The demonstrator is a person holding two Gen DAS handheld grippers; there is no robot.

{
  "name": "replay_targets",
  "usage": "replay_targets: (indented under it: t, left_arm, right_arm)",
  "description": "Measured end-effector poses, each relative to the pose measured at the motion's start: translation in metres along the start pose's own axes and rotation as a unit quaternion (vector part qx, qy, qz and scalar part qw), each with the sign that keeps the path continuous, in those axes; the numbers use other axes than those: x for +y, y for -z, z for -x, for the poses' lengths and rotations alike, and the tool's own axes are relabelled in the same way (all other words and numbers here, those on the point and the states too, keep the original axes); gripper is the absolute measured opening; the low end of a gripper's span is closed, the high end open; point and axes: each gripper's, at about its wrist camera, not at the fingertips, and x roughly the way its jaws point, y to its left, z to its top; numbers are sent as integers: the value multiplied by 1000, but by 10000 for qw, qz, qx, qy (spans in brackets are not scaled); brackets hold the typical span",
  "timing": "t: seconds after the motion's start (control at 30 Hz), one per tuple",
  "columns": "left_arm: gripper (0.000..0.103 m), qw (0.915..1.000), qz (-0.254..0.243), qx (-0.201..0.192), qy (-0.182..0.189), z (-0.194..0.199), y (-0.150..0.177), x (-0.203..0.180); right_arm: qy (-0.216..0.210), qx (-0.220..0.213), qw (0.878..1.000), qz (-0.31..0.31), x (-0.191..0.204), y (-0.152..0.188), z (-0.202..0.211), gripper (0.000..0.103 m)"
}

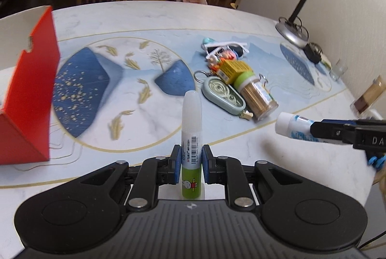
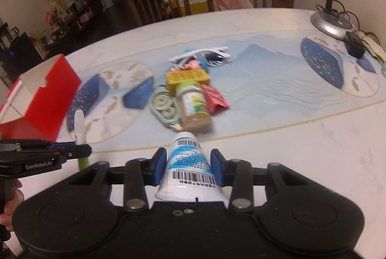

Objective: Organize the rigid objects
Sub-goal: 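Carry the marker and the toothpaste tube with both tools into the red box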

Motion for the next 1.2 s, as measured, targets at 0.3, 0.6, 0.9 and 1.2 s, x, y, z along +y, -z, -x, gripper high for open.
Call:
replay_targets:
  t: [0.3, 0.6, 0.9, 1.2]
  left_arm:
    - [17, 9995, 136, -287, 0, 41, -12, 35]
    - [17, 9975, 171, -682, 25, 91, -33, 76]
    - [17, 9945, 207, -1020, -136, 140, -52, 125]
    - [17, 9908, 217, -1169, -641, 176, -64, 190]
  right_arm:
    - [-268, -323, 9987, 279, 59, -23, 11, 39]
    - [-469, -651, 9942, 721, 129, -53, 9, 39]
    - [-723, -830, 9877, 1108, 205, -78, -7, 39]
    - [-896, -914, 9795, 1555, 279, -94, -35, 39]
